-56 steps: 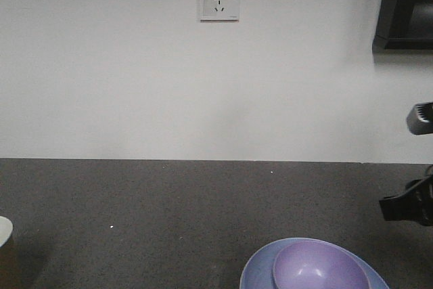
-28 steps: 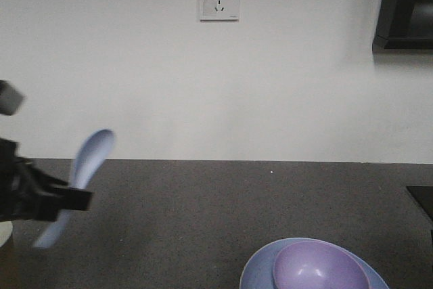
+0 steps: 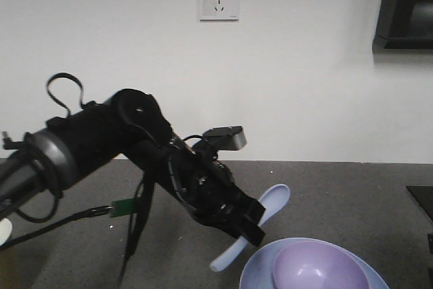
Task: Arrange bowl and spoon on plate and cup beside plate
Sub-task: 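Place the spoon into the bowl with the left gripper and withdraw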
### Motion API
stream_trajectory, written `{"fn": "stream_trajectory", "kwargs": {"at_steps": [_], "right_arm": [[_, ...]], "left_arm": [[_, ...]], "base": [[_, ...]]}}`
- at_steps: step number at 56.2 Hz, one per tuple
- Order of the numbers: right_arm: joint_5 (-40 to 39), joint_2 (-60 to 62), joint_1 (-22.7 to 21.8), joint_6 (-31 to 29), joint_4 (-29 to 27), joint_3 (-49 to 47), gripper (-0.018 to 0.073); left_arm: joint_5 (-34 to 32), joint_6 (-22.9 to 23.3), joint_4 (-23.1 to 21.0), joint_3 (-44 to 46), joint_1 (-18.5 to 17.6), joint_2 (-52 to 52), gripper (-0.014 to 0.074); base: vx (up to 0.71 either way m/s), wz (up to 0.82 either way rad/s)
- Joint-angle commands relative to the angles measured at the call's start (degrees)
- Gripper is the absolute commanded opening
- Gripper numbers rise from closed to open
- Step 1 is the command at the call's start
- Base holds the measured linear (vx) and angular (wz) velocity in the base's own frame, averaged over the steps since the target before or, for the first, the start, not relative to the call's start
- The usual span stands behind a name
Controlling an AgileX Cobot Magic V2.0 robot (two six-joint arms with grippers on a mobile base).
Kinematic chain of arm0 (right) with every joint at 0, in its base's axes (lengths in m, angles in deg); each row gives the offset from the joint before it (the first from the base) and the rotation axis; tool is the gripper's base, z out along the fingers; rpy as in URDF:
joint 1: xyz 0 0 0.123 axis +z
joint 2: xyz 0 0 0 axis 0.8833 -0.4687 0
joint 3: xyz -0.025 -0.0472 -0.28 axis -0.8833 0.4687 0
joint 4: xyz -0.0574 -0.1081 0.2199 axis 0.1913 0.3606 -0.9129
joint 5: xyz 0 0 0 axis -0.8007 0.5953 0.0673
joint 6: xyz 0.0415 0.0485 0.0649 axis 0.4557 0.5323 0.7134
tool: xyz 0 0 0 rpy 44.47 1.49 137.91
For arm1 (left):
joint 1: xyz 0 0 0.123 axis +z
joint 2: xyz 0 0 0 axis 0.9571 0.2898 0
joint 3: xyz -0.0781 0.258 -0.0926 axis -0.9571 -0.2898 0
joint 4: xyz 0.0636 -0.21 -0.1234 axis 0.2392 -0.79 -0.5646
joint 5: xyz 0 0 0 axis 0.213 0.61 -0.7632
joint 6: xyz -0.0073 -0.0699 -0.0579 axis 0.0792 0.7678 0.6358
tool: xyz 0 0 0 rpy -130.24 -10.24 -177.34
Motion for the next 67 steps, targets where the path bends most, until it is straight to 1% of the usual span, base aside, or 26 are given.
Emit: {"fn": "stream_trajectory", "kwargs": {"at_steps": [1,10,14,19,28,33,38,50,56,62,67], "right_arm": [[-4.36,0.39,0.13,-0.18,-0.2,-1.74,-0.0012],[-4.41,0.39,0.13,-0.26,-0.07,-1.74,-0.0012],[-4.49,0.39,0.13,-0.27,-0.01,-1.74,-0.0012],[-4.81,0.39,0.13,-0.32,-0.01,-1.74,-0.0012],[-5.51,0.39,0.13,-0.32,-0.01,-1.74,-0.0012],[-6.07,0.39,0.13,-0.32,-0.01,-1.74,-0.0012],[-6.34,0.39,0.13,-0.32,-0.01,-1.74,-0.0012],[-6.02,0.39,0.13,-0.32,-0.14,-1.74,-0.0012],[-5.99,0.39,0.13,-0.32,-0.14,-1.74,-0.0012],[-5.61,0.39,0.13,-0.32,-0.14,-1.74,-0.0012],[-5.46,0.39,0.13,-0.32,-0.14,-1.74,-0.0012]], "left_arm": [[0.96,3.76,-1.55,5.03,-1.92,-0.94,0.0002],[0.96,4.84,-0.97,5.61,-4.03,1.2,0.0002],[0.96,5.47,1.35,5.61,-4.81,1.13,0.0003],[0.96,7.21,2.89,5.61,-5.18,0.9,0.0004],[0.96,7.71,3.14,5.61,-5.78,1.01,0.0032],[0.96,6.71,3.2,5.61,-6.32,1.01,0.0078],[0.83,5.45,3.09,5.61,-6.89,1.01,0.0145],[-0.64,5.27,2.97,5.61,-7.6,1.01,0.0364],[-0.91,5.27,2.99,5.61,-7.6,1.01,0.0451],[-1.19,4.56,3.59,5.61,-7.6,0.83,0.0491],[-1.0,4.55,5.57,5.61,-7.4,-0.43,0.0493]], "base": [[0.0,0.0],[0.0,0.0],[0.0,0.0],[0.0,0.0],[0.0,0.0],[0.0,0.0],[0.0,0.0],[0.0,0.0],[0.0,0.0],[0.0,0.0],[0.0,0.0]]}}
